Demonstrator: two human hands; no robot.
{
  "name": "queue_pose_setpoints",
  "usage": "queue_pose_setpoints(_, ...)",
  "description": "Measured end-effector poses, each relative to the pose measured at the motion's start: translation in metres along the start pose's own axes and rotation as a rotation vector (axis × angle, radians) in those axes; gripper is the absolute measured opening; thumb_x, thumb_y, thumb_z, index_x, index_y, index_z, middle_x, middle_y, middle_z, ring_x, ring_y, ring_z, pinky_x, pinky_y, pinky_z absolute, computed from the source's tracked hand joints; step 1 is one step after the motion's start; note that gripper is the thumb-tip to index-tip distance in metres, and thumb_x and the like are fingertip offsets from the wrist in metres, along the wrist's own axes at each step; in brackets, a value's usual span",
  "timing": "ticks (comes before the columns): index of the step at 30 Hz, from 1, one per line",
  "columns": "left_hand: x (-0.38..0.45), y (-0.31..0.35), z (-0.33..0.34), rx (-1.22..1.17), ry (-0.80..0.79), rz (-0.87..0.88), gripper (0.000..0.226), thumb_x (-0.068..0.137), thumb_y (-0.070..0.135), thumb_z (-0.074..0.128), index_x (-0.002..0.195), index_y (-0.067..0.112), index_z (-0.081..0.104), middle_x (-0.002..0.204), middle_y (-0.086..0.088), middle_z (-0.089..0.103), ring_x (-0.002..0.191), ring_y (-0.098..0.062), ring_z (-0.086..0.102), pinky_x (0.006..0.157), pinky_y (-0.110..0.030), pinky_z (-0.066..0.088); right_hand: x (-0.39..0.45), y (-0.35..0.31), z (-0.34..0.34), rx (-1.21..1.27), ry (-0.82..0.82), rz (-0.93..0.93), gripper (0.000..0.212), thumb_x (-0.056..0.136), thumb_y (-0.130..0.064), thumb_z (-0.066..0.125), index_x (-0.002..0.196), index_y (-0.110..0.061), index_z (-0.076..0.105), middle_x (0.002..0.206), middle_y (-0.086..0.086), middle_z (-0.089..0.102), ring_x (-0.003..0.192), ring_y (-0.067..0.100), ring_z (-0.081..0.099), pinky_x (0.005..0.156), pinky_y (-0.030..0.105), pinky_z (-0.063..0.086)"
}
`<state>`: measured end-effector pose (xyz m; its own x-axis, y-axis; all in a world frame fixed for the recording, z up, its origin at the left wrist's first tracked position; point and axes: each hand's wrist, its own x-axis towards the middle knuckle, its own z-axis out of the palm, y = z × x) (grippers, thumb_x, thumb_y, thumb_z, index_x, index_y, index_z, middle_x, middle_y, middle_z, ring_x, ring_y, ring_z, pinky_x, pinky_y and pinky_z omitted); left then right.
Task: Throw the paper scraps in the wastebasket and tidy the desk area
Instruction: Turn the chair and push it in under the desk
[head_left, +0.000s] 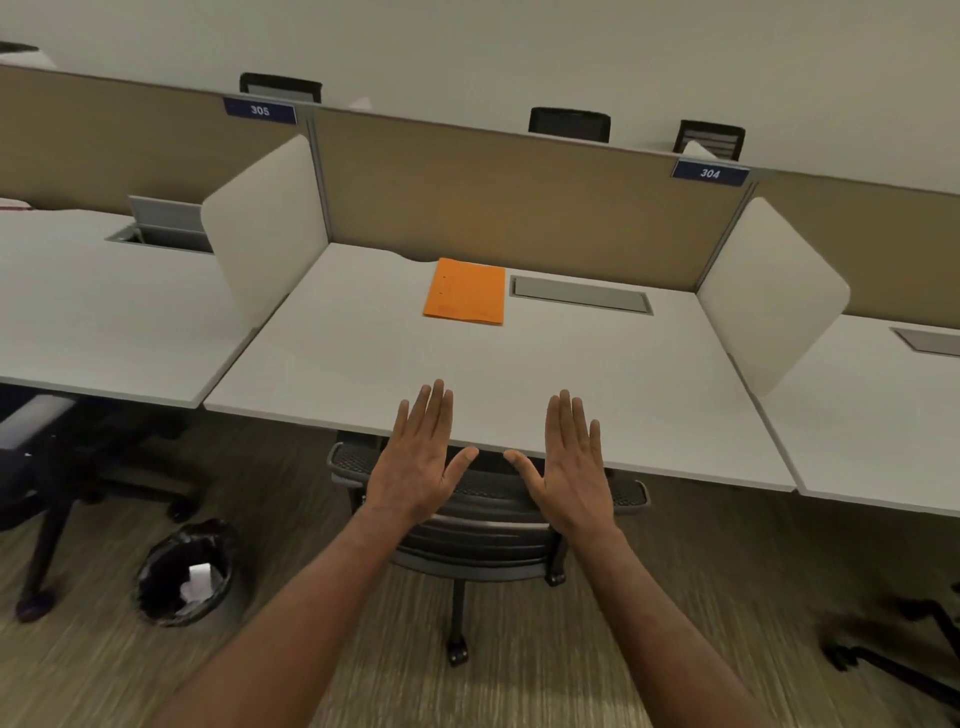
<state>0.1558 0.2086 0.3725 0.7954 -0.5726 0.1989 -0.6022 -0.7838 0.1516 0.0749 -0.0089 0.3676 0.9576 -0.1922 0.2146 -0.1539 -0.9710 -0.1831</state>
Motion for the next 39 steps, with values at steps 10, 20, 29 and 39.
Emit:
queue_pose_setpoints(10, 0.039, -0.020, 0.005, -0.012, -0.033, -0.002, 0.087, 0.091, 0.070, -0.009, 0.154, 0.012, -0.022, 0.163, -0.007, -0.029, 0.152, -0.021, -0.023, 0.127, -0.046, -0.003, 0.045, 0.002, 0.016, 0.041, 0.009, -0.019, 0.097, 0.092, -0.079, 0.013, 0.154, -0.015, -0.023, 0.163, 0.004, -0.030, 0.151, 0.021, -0.024, 0.124, 0.046, -0.005)
queue_pose_setpoints(20, 0.058, -0.031, 0.008, -0.015, -0.057, -0.002, 0.088, 0.090, 0.071, -0.008, 0.154, 0.013, -0.023, 0.163, -0.006, -0.030, 0.151, -0.020, -0.024, 0.127, -0.045, -0.003, 0.067, 0.002, 0.027, 0.040, 0.003, -0.012, 0.097, 0.091, -0.081, 0.010, 0.154, -0.016, -0.024, 0.163, 0.003, -0.030, 0.151, 0.019, -0.025, 0.124, 0.043, -0.008)
queue_pose_setpoints(29, 0.062, -0.035, 0.010, -0.047, -0.025, -0.008, 0.082, 0.093, 0.067, -0.006, 0.153, 0.015, -0.025, 0.163, -0.004, -0.030, 0.151, -0.020, -0.025, 0.126, -0.046, -0.006, 0.072, 0.001, 0.026, -0.013, -0.011, -0.014, 0.093, 0.092, -0.078, 0.009, 0.155, -0.018, -0.021, 0.163, 0.002, -0.029, 0.151, 0.019, -0.025, 0.123, 0.041, -0.012)
queue_pose_setpoints(39, 0.062, -0.028, -0.010, -0.038, 0.161, 0.004, 0.070, 0.096, 0.028, 0.024, 0.158, 0.009, -0.001, 0.168, -0.009, -0.008, 0.155, -0.024, -0.007, 0.126, -0.051, 0.010, 0.077, -0.012, 0.004, -0.118, 0.094, -0.065, 0.086, 0.097, -0.070, 0.011, 0.158, -0.012, -0.008, 0.167, 0.007, -0.016, 0.154, 0.023, -0.015, 0.124, 0.041, -0.010)
